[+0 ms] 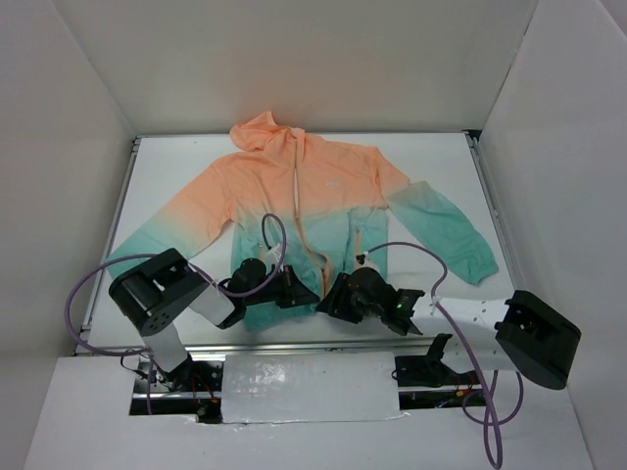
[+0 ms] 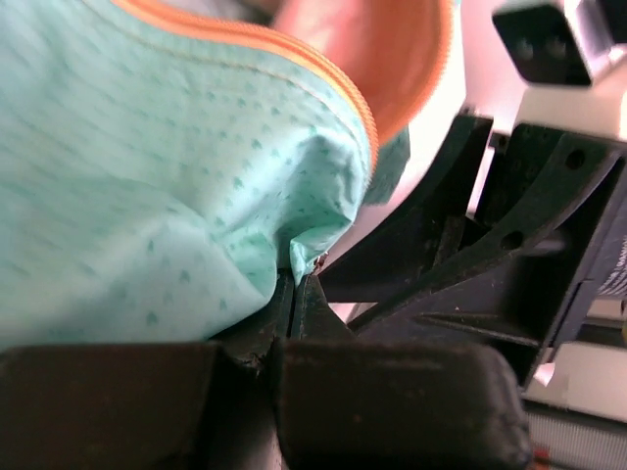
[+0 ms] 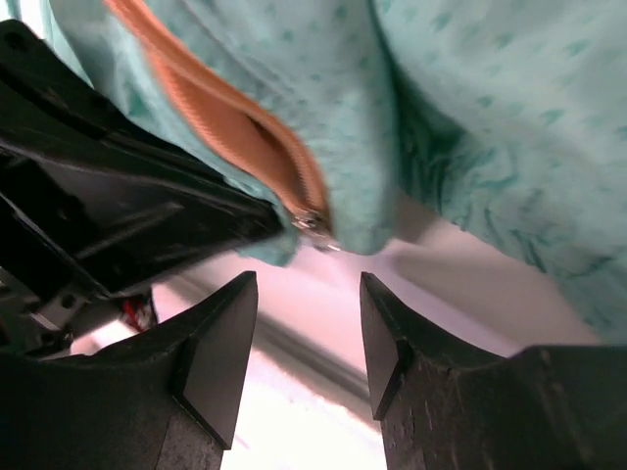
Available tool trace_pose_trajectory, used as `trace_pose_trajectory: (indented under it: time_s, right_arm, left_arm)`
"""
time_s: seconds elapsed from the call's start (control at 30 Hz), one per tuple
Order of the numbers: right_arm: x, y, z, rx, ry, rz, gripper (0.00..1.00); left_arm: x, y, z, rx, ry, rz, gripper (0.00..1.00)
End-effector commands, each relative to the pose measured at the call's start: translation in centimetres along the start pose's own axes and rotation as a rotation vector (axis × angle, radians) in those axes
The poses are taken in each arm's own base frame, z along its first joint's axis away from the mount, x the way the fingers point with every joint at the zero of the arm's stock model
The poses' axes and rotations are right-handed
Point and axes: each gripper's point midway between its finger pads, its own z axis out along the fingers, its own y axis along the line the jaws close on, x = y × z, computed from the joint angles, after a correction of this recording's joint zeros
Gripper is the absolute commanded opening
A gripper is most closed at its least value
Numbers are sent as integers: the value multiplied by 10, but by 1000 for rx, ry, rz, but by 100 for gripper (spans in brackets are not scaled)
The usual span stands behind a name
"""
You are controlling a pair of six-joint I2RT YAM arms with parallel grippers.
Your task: Zip up the jacket
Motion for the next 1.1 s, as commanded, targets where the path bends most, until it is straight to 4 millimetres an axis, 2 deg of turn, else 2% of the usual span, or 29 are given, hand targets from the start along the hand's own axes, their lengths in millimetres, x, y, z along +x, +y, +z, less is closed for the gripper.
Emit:
trace_pose_trajectory:
  time_s: [0.0, 0.07, 0.27, 0.4, 0.5, 0.9, 1.07]
  right_arm:
    - [-25, -8, -4, 50, -52, -56, 54]
    - [-23, -7, -4, 42, -27, -64, 54]
    - [-3, -1, -5, -100, 30, -14, 53]
    - [1, 6, -4, -195, 33, 7, 52]
    - [2, 6, -1, -201, 32, 31, 50]
    - [-6, -23, 21, -24, -10, 79, 47]
    - [-5, -24, 21, -5, -12, 66, 47]
  left_arm:
    - [-20, 3, 3, 11, -34, 24, 0]
    - [-24, 9, 4, 5, -41, 7, 0]
    - [-16, 7, 6, 63, -16, -26, 0]
    - [-7, 11, 6, 85, 7, -52, 0]
    - [-5, 8, 5, 110, 9, -64, 0]
    - [6, 1, -5, 113, 31, -153, 0]
    - [7, -12, -8, 134, 35, -174, 0]
